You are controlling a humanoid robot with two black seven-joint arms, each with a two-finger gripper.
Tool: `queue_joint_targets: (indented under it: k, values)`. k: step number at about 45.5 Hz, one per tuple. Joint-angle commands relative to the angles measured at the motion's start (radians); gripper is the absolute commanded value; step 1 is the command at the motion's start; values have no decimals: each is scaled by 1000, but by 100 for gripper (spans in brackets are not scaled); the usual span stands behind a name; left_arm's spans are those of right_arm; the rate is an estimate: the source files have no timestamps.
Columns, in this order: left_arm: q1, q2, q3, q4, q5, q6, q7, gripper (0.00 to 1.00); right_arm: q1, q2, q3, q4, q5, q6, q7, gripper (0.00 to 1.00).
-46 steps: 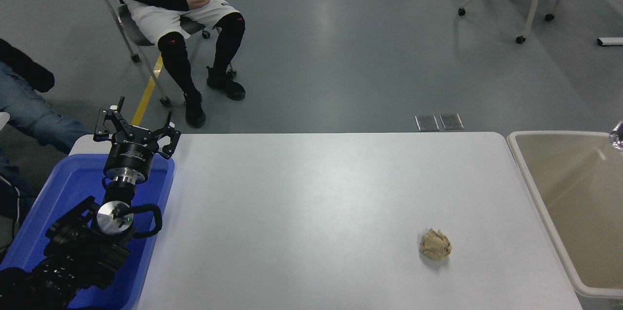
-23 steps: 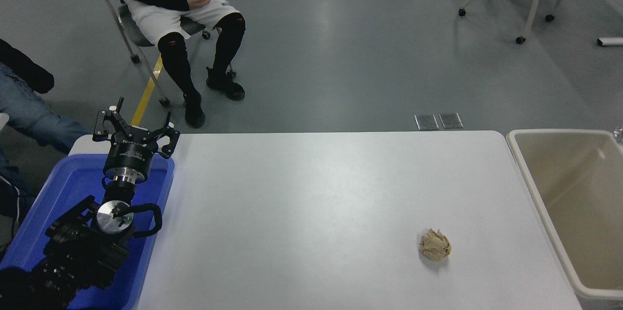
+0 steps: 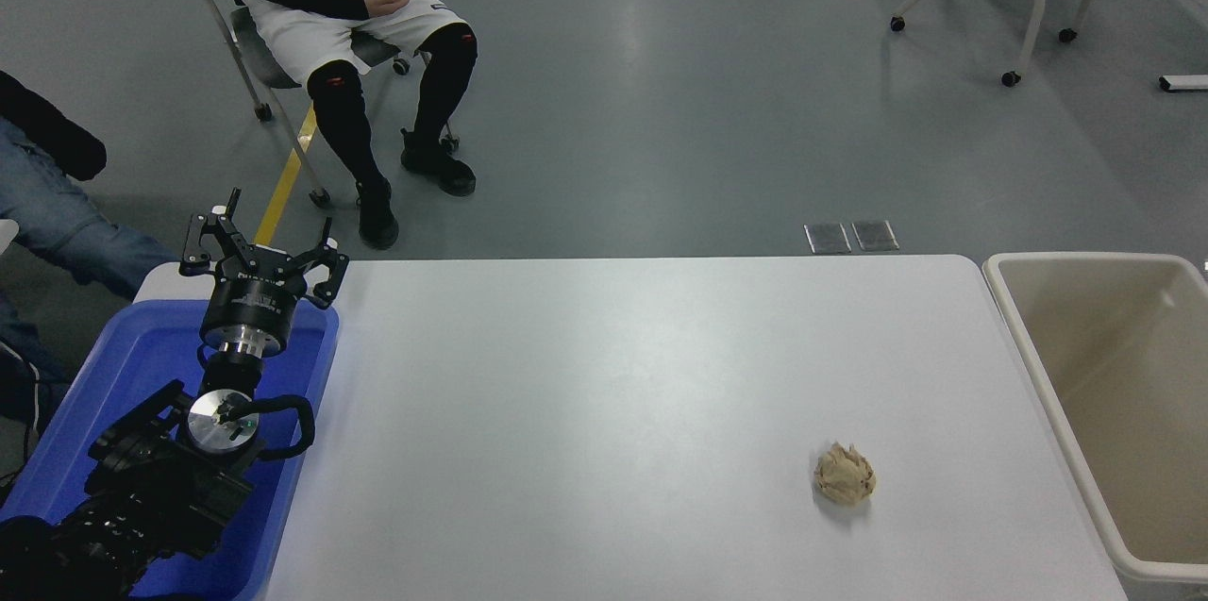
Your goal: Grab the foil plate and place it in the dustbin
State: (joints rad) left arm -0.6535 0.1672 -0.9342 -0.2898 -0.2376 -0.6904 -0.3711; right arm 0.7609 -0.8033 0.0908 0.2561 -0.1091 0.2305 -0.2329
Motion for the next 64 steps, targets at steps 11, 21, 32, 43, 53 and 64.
queue_joint_targets:
  k: [11,21,32,43,53,64]
  values:
    - [0,0,0,0,0,0,0,99,-147,194,118,-147,180,-89,50,0]
    - [0,0,0,0,0,-1,0,99,-147,243,115,-152,181,-129,53,0]
    - [0,0,0,0,0,-1,0,99,-138,265,109,-150,180,-148,86,0]
    - [0,0,0,0,0,-1,0,99,-138,286,106,-152,180,-151,89,0]
    - [0,0,0,0,0,-1,0,99,-138,285,106,-153,180,-151,89,0]
    - [0,0,0,0,0,-1,0,99,-137,285,104,-159,178,-172,90,0]
